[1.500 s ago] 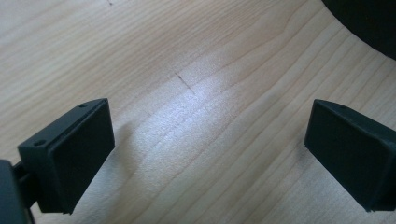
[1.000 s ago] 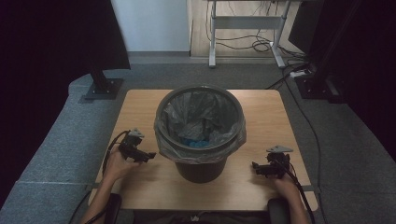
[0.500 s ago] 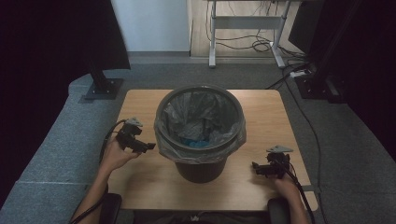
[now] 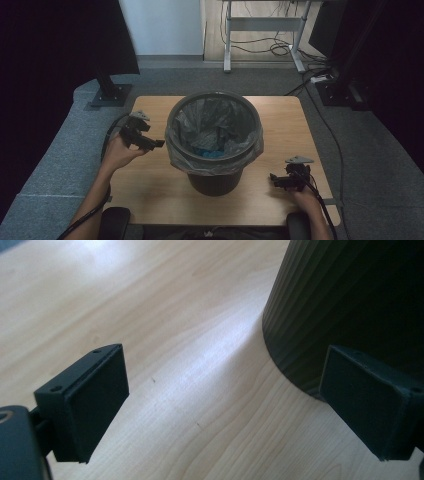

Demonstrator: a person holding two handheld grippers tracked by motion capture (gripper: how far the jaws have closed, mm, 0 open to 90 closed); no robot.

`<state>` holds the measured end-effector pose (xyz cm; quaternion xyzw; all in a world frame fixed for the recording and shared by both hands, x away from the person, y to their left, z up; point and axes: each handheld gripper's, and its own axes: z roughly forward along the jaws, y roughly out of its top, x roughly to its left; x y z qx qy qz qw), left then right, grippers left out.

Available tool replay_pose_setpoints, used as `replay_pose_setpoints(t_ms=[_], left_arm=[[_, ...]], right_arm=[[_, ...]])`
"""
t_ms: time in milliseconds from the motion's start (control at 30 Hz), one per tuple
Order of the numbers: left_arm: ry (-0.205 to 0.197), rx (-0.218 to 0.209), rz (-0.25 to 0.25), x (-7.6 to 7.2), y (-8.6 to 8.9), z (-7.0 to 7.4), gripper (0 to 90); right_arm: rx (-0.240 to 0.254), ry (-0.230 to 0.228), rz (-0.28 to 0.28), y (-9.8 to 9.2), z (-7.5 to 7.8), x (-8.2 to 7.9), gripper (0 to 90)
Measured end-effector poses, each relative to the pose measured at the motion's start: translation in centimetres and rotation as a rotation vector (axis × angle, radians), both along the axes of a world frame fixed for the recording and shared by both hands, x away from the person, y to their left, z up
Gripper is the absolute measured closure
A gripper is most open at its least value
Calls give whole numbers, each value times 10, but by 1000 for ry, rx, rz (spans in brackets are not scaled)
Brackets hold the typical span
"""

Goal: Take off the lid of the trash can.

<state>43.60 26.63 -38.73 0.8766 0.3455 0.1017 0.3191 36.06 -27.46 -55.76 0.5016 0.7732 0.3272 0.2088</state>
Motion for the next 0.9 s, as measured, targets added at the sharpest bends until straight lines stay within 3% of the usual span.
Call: replay_pose_setpoints(t_ms=[200, 367, 900], left_arm=[[-20, 6, -17, 3, -4, 23, 53], [-28, -24, -12, 5, -4, 39, 54], [-71, 6, 1, 15, -12, 82, 71]], right_arm=[[0, 0, 0, 0, 0, 0, 0], [0, 0, 1, 0, 0, 0, 0], [0, 0, 1, 0, 0, 0, 0]])
